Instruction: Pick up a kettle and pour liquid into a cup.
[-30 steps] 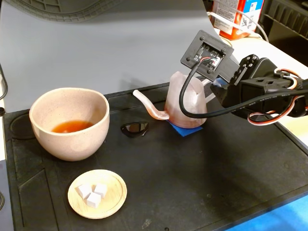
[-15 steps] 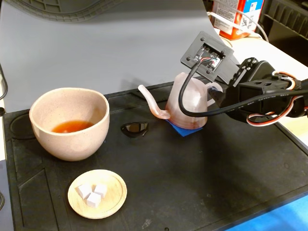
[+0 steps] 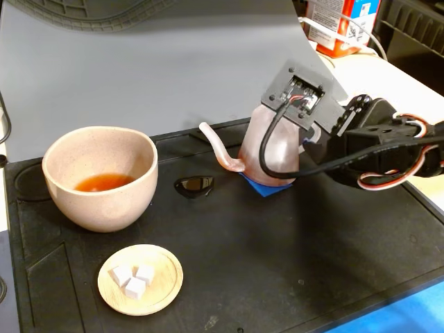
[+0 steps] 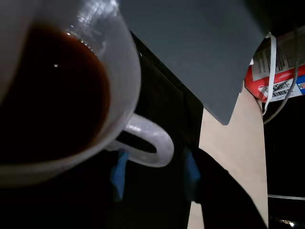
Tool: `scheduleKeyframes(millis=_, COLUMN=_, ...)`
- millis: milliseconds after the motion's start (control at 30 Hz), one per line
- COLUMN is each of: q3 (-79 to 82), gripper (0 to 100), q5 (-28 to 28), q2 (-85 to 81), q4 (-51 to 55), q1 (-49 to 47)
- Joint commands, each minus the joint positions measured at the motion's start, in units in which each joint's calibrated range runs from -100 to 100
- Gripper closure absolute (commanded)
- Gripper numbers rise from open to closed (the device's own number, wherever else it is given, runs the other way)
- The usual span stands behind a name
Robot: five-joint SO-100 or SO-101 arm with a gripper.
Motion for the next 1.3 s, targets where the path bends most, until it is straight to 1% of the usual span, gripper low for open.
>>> scheduleKeyframes(millis=0, q3=0.4, gripper=85, q5=-0.2, q2=-2.6, q4=0.3, q1=-0.3)
scheduleKeyframes(millis=167, q3=7.4, gripper=85, q5=-0.3, q2=-8.3, q4=0.4, q1=-0.3)
scheduleKeyframes(millis=233, q3=9.3, gripper=85, q5=-1.7, q2=-10.6, q4=0.4, q1=-0.3)
scheduleKeyframes(millis=367, q3=17.1, gripper=85, q5=-1.9, q2=-18.4, q4=0.4, q1=-0.3)
scheduleKeyframes(millis=400, q3=21.9, gripper=87, q5=-2.0, q2=-23.5, q4=0.4, q1=-0.3)
scheduleKeyframes(millis=433, q3=25.2, gripper=93, q5=-2.0, q2=-28.0, q4=0.3, q1=-0.3)
scheduleKeyframes(millis=467, q3=26.9, gripper=95, q5=-2.4, q2=-30.5, q4=0.2, q1=-0.3)
scheduleKeyframes(millis=533, q3=30.9, gripper=98, q5=-4.9, q2=-36.1, q4=0.2, q1=-0.4)
scheduleKeyframes(millis=633, q3=39.1, gripper=99, q5=-9.7, q2=-48.2, q4=0.2, q1=-2.0)
scheduleKeyframes(millis=733, q3=43.6, gripper=99, q5=-14.8, q2=-58.0, q4=0.3, q1=-3.4)
scheduleKeyframes(millis=933, q3=48.7, gripper=99, q5=-23.1, q2=-68.5, q4=0.3, q1=-3.6)
scheduleKeyframes(millis=1067, q3=54.3, gripper=99, q5=-25.3, q2=-75.8, q4=0.4, q1=-3.5)
scheduleKeyframes(millis=1133, q3=57.8, gripper=99, q5=-25.3, q2=-79.6, q4=0.4, q1=-3.6)
scheduleKeyframes(millis=1167, q3=59.1, gripper=99, q5=-25.3, q2=-81.2, q4=1.7, q1=-3.6)
scheduleKeyframes(millis=1267, q3=58.9, gripper=99, q5=-25.3, q2=-88.1, q4=13.2, q1=-3.6)
